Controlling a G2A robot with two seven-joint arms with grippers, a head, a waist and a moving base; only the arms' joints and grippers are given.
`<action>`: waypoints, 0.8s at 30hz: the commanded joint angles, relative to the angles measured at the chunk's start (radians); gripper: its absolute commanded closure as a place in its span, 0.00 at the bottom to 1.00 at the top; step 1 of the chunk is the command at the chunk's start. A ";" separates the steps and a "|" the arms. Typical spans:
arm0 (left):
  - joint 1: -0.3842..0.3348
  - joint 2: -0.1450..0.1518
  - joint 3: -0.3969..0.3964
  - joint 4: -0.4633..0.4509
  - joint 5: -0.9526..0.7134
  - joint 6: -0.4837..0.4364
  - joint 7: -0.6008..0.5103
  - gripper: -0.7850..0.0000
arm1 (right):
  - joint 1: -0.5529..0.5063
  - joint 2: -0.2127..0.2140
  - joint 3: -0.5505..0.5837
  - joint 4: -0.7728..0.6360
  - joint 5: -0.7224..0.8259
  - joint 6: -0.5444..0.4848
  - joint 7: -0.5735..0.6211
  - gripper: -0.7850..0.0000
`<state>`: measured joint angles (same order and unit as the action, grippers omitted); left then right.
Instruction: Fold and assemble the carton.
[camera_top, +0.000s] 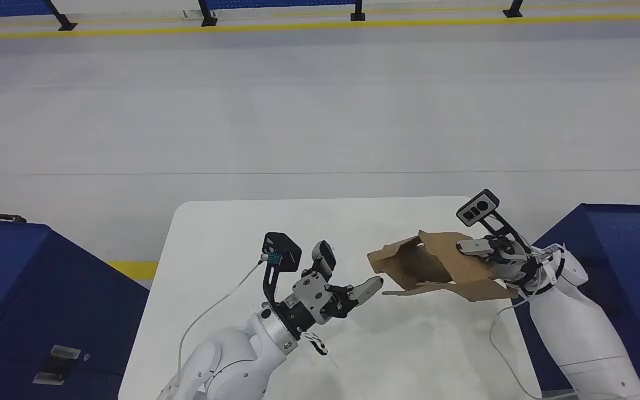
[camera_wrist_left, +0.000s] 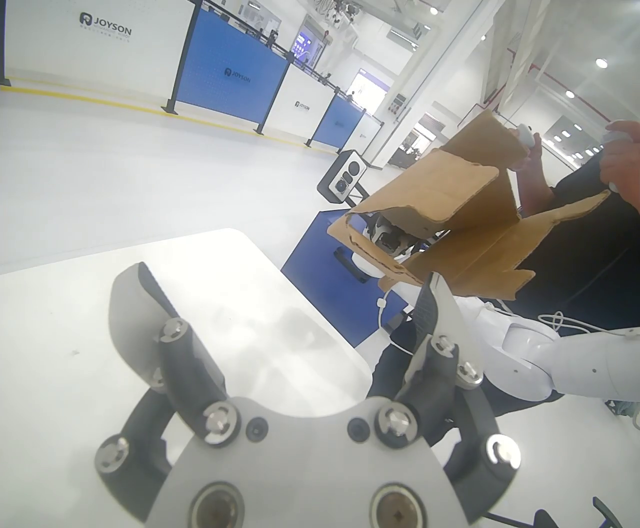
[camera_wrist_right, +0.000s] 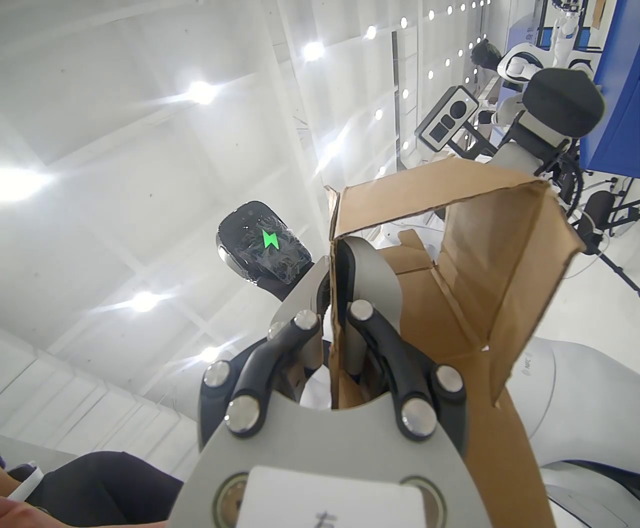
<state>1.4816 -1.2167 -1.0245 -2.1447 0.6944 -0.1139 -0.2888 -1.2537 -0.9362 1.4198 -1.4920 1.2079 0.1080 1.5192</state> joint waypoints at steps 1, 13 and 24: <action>0.003 0.000 0.001 0.000 -0.011 -0.003 -0.009 0.00 | 0.000 0.000 0.000 0.000 0.000 0.000 0.000 1.00; 0.160 0.025 -0.081 -0.205 0.116 -0.041 0.013 0.00 | 0.034 -0.006 0.031 0.054 0.033 0.006 -0.030 1.00; 0.197 0.027 -0.073 -0.205 0.170 -0.101 0.122 0.00 | 0.043 -0.011 0.018 0.065 0.036 0.013 -0.029 1.00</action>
<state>1.6787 -1.1900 -1.0976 -2.3500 0.8646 -0.2147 -0.1678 -1.2110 -0.9470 1.4379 -1.4266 1.2441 0.1210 1.4898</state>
